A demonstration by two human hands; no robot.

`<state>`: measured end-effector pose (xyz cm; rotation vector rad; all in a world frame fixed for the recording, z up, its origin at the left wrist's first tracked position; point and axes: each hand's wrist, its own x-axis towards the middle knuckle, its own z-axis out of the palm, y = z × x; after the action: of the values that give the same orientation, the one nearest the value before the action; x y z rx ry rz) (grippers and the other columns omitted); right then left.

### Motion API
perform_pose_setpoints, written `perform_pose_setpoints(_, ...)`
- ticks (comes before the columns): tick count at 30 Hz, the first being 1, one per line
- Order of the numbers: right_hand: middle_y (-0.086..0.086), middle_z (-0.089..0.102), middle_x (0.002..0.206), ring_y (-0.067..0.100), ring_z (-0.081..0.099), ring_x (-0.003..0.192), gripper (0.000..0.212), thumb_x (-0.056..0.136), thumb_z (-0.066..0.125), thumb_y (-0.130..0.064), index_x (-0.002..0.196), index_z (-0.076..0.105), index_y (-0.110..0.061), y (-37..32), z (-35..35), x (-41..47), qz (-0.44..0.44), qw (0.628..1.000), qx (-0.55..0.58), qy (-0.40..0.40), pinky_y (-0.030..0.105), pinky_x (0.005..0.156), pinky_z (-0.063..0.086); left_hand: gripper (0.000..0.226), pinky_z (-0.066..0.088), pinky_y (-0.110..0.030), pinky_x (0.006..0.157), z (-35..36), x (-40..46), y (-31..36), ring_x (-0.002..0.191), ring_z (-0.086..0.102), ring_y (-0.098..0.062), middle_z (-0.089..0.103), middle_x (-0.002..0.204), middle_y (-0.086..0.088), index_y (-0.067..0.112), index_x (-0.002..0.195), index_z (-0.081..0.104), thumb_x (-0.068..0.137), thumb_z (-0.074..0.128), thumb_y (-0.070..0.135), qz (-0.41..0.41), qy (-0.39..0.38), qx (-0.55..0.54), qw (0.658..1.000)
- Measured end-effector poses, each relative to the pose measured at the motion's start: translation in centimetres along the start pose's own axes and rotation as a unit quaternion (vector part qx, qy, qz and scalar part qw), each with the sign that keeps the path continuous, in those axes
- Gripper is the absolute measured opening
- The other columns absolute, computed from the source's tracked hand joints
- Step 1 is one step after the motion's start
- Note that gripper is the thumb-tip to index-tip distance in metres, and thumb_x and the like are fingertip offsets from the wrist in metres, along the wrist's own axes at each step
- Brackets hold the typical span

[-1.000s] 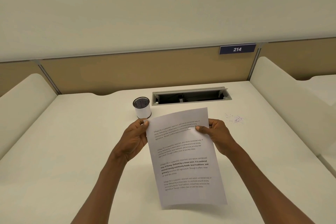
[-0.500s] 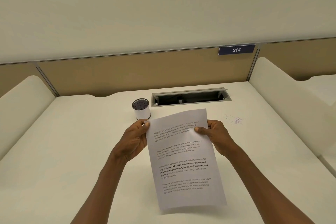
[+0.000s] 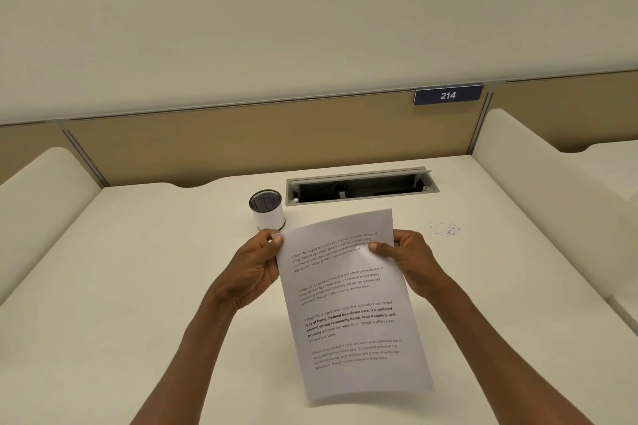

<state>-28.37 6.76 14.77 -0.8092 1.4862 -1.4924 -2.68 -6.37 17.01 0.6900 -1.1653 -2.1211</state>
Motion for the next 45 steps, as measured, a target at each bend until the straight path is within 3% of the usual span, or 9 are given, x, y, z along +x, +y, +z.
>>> perform_pose_setpoints(8, 0.004, 0.077, 0.096, 0.025, 0.074, 0.079, 0.021, 0.083, 0.073, -0.008, 0.104, 0.072, -0.009, 0.0, 0.4, 0.6, -0.009, 1.0, -0.011, -0.007, 0.027, 0.063, 0.057, 0.018, 0.06, -0.031, 0.083, -0.5, 0.3, 0.6, 0.092, 0.069, -0.023, 0.069, 0.103, -0.02, 0.0, 0.096, 0.053, 0.104, 0.039, 0.007, 0.012, 0.014, 0.024, 1.0)
perform_pose_setpoints(11, 0.006, 0.076, 0.097, 0.029, 0.073, 0.082, 0.022, 0.082, 0.073, -0.009, 0.104, 0.072, -0.007, 0.3, 0.3, 0.8, -0.007, 1.0, -0.009, -0.005, 0.031, 0.067, 0.059, 0.013, 0.06, -0.029, 0.081, -0.7, 0.6, 0.7, 0.087, 0.07, -0.021, 0.071, 0.095, -0.017, 0.001, 0.094, 0.053, 0.096, 0.048, 0.012, 0.022, 0.02, 0.045, 0.999)
perform_pose_setpoints(17, 0.008, 0.076, 0.1, 0.031, 0.073, 0.085, 0.025, 0.083, 0.074, -0.011, 0.107, 0.071, -0.006, 0.1, -0.2, 1.2, -0.015, 1.0, -0.022, -0.003, 0.039, 0.076, 0.06, 0.017, 0.058, -0.028, 0.082, -1.0, 1.5, 0.9, 0.089, 0.065, -0.021, 0.068, 0.094, -0.015, 0.003, 0.094, 0.054, 0.105, 0.041, 0.007, 0.02, 0.038, 0.108, 0.993)
perform_pose_setpoints(22, 0.009, 0.076, 0.099, 0.033, 0.073, 0.086, 0.025, 0.082, 0.074, -0.011, 0.106, 0.071, -0.005, 0.2, -0.5, 1.0, -0.013, 1.0, -0.013, 0.012, 0.042, 0.077, 0.06, 0.015, 0.05, -0.037, 0.089, -0.5, 2.2, 1.2, 0.088, 0.06, -0.024, 0.066, 0.093, -0.014, 0.005, 0.093, 0.054, 0.105, 0.045, 0.007, 0.029, 0.058, 0.152, 0.986)
perform_pose_setpoints(26, 0.008, 0.075, 0.1, 0.033, 0.073, 0.086, 0.026, 0.082, 0.075, -0.011, 0.107, 0.071, -0.006, 0.1, -0.8, 0.6, -0.016, 0.999, -0.01, 0.026, 0.042, 0.078, 0.06, 0.01, 0.052, -0.041, 0.094, 0.2, 2.1, 1.6, 0.09, 0.063, -0.024, 0.067, 0.094, -0.013, 0.005, 0.093, 0.058, 0.101, 0.053, 0.004, 0.05, 0.075, 0.183, 0.979)
perform_pose_setpoints(30, 0.008, 0.076, 0.099, 0.032, 0.073, 0.085, 0.026, 0.081, 0.076, -0.011, 0.106, 0.071, -0.006, -0.4, -1.3, 0.1, -0.021, 0.999, -0.003, 0.032, 0.042, 0.076, 0.06, 0.004, 0.059, -0.035, 0.089, 0.8, 2.1, 2.2, 0.089, 0.069, -0.021, 0.073, 0.092, -0.011, 0.004, 0.095, 0.065, 0.096, 0.061, 0.003, 0.06, 0.094, 0.197, 0.974)
perform_pose_setpoints(36, 0.005, 0.076, 0.098, 0.03, 0.074, 0.081, 0.026, 0.082, 0.075, -0.013, 0.107, 0.071, -0.008, -1.1, -1.7, -0.6, -0.03, 0.999, 0.0, 0.037, 0.036, 0.07, 0.06, 0.004, 0.058, -0.025, 0.075, 1.5, 1.8, 3.0, 0.088, 0.07, -0.02, 0.075, 0.091, -0.009, 0.005, 0.099, 0.064, 0.096, 0.062, 0.006, 0.027, 0.086, 0.179, 0.98)
perform_pose_setpoints(40, 0.006, 0.076, 0.101, 0.032, 0.073, 0.083, 0.027, 0.082, 0.075, -0.014, 0.109, 0.07, -0.007, -1.2, -1.6, -1.0, -0.032, 0.999, 0.006, 0.036, 0.041, 0.075, 0.06, 0.012, 0.059, -0.025, 0.076, 2.0, 1.6, 3.1, 0.089, 0.07, -0.021, 0.074, 0.097, -0.013, 0.003, 0.107, 0.065, 0.097, 0.059, 0.002, 0.035, 0.095, 0.137, 0.985)
perform_pose_setpoints(45, 0.005, 0.076, 0.1, 0.029, 0.074, 0.082, 0.026, 0.084, 0.073, -0.014, 0.109, 0.07, -0.009, -1.7, -1.5, -1.5, -0.044, 0.999, 0.013, 0.026, 0.035, 0.069, 0.06, 0.011, 0.057, -0.03, 0.078, 2.9, 1.1, 3.0, 0.087, 0.07, -0.022, 0.074, 0.096, -0.009, 0.006, 0.107, 0.065, 0.099, 0.057, 0.004, 0.052, 0.113, 0.133, 0.983)
